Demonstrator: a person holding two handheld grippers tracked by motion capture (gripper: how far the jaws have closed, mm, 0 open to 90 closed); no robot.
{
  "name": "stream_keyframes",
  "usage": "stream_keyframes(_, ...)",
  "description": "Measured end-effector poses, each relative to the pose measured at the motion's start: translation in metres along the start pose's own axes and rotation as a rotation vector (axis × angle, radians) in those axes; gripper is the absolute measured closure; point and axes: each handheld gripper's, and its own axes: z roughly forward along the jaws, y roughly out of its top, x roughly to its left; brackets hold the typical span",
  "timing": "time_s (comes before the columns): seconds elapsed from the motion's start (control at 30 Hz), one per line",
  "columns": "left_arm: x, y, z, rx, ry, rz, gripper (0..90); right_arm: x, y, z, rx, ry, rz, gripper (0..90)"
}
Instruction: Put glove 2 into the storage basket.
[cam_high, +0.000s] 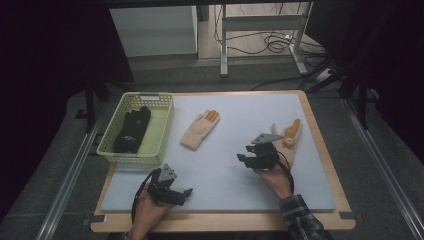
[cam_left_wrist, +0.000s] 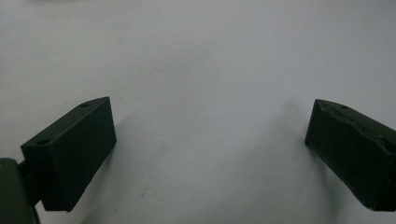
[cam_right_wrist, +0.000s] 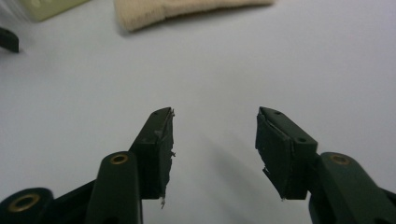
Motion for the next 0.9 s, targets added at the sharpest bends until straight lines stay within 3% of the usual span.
stream_keyframes(0.17, 0.000, 0.000, 0.000, -0.003, 0.001, -0.002, 2.3, 0.003, 0.019, 0.028, 0.012, 0.012, -0.017, 53.6)
stream_keyframes(0.4, 0.000, -0.001, 0.000, -0.004, 0.001, -0.001, 2.4, 0.004, 0.048, 0.062, 0.007, 0.033, -0.032, 54.0)
stream_keyframes(0.9, 0.000, -0.001, 0.000, -0.005, 0.000, -0.003, 2.4, 0.007, 0.097, 0.119, 0.011, 0.025, -0.053, 47.0)
